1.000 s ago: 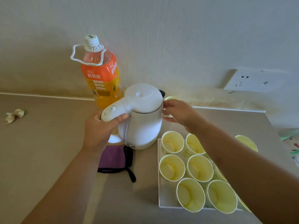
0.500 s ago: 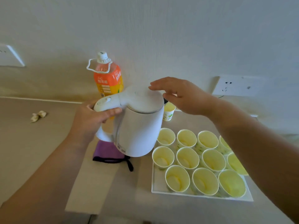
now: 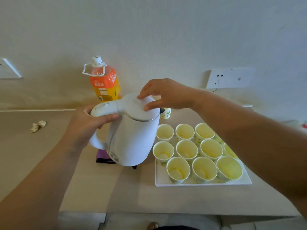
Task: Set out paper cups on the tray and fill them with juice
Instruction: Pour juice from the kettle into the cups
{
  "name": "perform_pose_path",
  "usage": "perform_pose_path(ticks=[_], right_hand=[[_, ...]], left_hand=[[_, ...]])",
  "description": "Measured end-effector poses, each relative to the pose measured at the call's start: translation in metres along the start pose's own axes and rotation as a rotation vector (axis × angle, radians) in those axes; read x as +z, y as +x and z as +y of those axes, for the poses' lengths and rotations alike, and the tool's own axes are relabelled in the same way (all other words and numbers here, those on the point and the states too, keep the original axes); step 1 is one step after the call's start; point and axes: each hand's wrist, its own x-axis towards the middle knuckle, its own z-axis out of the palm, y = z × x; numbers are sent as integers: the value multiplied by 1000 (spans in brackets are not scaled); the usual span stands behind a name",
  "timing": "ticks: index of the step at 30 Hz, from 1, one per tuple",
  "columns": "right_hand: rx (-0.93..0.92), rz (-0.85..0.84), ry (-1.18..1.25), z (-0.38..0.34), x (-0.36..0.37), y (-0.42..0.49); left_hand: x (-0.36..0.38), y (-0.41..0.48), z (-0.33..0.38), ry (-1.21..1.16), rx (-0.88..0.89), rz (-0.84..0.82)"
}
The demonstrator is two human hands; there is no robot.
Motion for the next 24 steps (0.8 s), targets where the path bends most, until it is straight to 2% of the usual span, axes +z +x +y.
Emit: perform_pose_path(ticks=[6, 11, 24], right_hand=[[119, 8, 195, 2, 8, 4], [174, 12, 226, 6, 12, 3], [242, -29, 193, 14, 20, 3]], left_hand=[[-2, 12, 6, 51, 38, -102], [3, 23, 8, 88, 115, -150], [13, 36, 5, 164, 103, -187]])
